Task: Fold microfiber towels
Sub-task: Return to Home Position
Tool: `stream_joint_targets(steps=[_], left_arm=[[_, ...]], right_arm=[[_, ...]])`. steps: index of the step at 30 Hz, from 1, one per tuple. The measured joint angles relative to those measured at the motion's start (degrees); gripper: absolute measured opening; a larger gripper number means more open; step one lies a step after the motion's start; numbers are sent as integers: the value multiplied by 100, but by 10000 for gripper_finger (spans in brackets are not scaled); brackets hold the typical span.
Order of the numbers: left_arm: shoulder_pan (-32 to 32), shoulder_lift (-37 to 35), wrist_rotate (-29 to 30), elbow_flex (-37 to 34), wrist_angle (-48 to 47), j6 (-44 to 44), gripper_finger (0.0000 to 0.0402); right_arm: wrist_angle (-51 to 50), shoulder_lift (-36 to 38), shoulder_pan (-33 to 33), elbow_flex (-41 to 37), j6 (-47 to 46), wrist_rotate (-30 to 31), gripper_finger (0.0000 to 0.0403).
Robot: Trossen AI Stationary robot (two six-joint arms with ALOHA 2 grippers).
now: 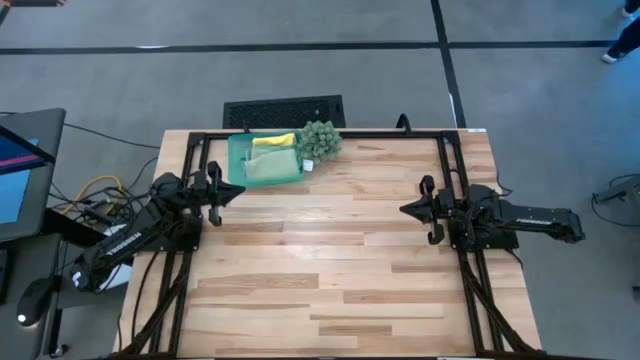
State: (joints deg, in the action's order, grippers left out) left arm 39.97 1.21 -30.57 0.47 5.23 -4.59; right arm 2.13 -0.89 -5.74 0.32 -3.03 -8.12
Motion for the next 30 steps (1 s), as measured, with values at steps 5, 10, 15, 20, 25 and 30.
stream_joint_targets(steps=[5,10,15,20,25,30], left_arm=[[0,0,12,-4,2,-213,0],[0,0,35,-7,2,-214,0],[0,0,372,-9,-1,-278,0],[0,0,193,-9,0,-624,0],[-7,0,346,-11,-5,-591,0],[-535,2,994,-11,-47,-356,0]], right_arm=[[0,0,0,0,0,0,30],[0,0,-1,-2,0,0,29],[0,0,0,-2,-2,0,31],[0,0,0,-2,-2,0,30],[0,0,-2,-2,-2,0,29],[0,0,0,-2,0,0,32]])
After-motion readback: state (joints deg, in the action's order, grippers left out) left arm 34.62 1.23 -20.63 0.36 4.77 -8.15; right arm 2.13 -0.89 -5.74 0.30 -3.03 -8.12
